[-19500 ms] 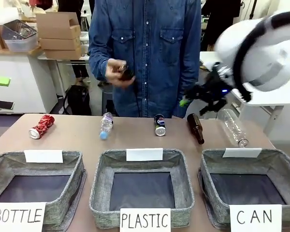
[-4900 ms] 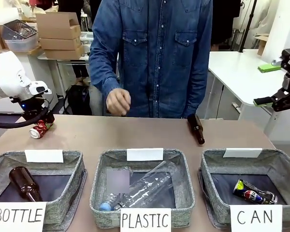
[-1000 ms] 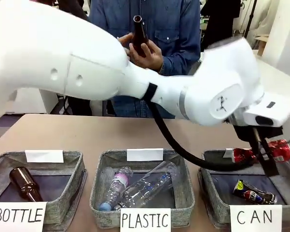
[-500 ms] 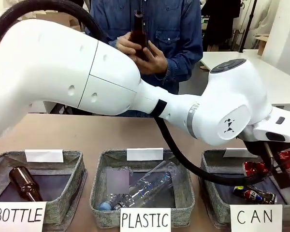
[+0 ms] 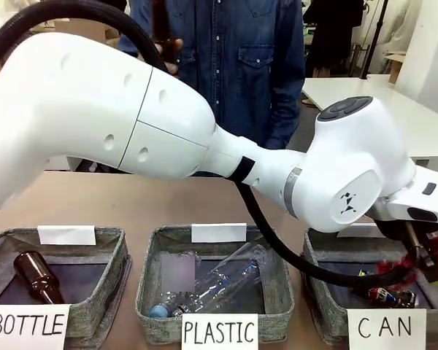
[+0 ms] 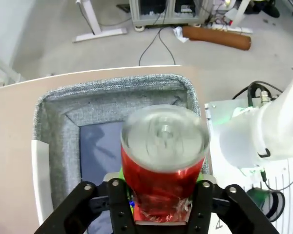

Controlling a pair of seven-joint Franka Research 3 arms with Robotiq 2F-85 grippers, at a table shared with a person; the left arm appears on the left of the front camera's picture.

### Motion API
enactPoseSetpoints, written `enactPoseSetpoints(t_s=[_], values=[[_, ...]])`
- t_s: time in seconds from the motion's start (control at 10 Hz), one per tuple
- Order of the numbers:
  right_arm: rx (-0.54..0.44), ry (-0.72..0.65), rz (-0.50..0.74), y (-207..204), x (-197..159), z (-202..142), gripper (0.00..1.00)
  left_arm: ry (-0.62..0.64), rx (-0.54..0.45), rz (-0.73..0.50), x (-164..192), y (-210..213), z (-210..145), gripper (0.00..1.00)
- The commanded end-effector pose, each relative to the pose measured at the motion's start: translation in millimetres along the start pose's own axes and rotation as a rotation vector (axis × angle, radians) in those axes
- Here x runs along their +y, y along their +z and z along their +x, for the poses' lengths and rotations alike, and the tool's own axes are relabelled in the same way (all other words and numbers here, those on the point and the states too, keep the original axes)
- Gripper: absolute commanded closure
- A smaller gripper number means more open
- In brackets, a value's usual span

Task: Sort the can waste into the basket.
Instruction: Pick up the can waste from the table and place it in the right Fabric basket.

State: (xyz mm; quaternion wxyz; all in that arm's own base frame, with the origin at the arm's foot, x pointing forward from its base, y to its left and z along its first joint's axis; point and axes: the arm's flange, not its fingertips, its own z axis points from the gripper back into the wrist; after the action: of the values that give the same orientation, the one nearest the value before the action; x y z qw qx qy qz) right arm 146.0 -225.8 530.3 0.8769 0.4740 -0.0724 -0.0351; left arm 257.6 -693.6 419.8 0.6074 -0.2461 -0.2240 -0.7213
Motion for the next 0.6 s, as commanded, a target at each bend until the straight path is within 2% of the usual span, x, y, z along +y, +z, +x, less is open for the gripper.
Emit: enactPoseSetpoints(t_s=[0.0,0.1,0.5], values=[[-0.023,-0.02,0.007,-0.2,3.0,1.7,0.0,0.005,0.011,0.046,-14.1,1.6,-1.0,0.08],[-0.023,-0.02,0.007,-0.2,3.0,1.7,0.0,-0.002,0.022,0.056,-17.2,1.6,0.5,0.0],[-0.023,-0.02,0.007,-0.2,3.0,1.7,0.0,-0.011,0.083,0.107,-22.6,8.4,3.3,0.0]])
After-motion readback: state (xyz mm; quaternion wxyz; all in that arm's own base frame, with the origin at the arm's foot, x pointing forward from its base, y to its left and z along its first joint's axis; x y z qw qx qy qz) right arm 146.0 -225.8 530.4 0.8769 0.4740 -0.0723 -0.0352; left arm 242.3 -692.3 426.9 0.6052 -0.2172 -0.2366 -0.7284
